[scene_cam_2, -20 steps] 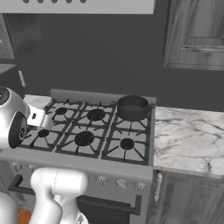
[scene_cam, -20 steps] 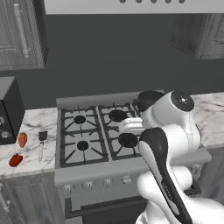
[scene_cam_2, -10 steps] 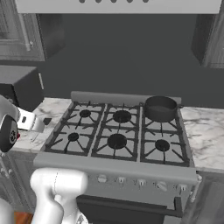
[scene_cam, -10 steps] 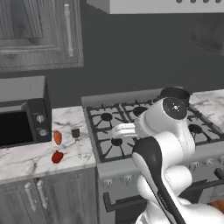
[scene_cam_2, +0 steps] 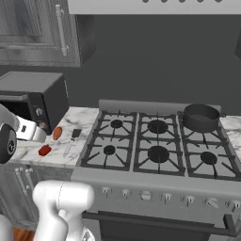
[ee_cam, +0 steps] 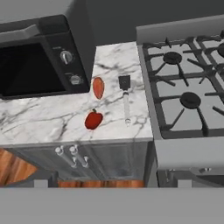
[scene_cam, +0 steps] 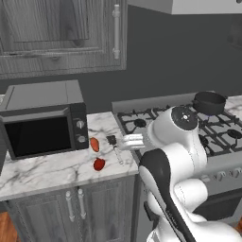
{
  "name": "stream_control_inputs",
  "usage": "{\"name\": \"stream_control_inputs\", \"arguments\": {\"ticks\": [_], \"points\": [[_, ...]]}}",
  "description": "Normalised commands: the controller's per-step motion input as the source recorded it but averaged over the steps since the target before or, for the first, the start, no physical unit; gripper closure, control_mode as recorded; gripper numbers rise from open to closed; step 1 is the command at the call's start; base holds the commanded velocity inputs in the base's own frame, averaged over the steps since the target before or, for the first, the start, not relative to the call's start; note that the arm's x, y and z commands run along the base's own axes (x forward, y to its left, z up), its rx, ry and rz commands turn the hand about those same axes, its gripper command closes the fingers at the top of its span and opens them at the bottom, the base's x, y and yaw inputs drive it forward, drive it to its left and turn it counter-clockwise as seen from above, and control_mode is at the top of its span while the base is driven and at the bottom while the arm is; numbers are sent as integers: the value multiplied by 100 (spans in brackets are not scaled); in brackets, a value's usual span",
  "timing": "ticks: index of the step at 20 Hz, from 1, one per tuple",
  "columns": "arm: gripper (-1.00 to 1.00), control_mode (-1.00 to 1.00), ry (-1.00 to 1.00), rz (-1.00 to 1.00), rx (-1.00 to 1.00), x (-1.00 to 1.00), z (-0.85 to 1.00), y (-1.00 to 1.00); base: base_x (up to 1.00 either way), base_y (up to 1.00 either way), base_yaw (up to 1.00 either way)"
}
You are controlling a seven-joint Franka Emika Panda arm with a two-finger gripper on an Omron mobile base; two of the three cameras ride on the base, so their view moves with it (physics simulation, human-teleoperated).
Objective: Put the bell pepper and sweet potato in the pot. Retrieve the spatula and lightly stir the vegetables in the pot.
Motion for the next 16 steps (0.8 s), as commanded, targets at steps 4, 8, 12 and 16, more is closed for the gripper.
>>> {"name": "stream_control_inputs", "arguments": {"ticks": [4,8,12,16], "points": [[-100,-100,5,8,4,-2,-52,9,0,0,0],[-100,-100,34,2,0,30,-33,71,0,0,0],[-100,-100,31,5,0,23,-28,69,0,0,0],[-100,-100,13,-3,-1,30,1,11,0,0,0]]}}
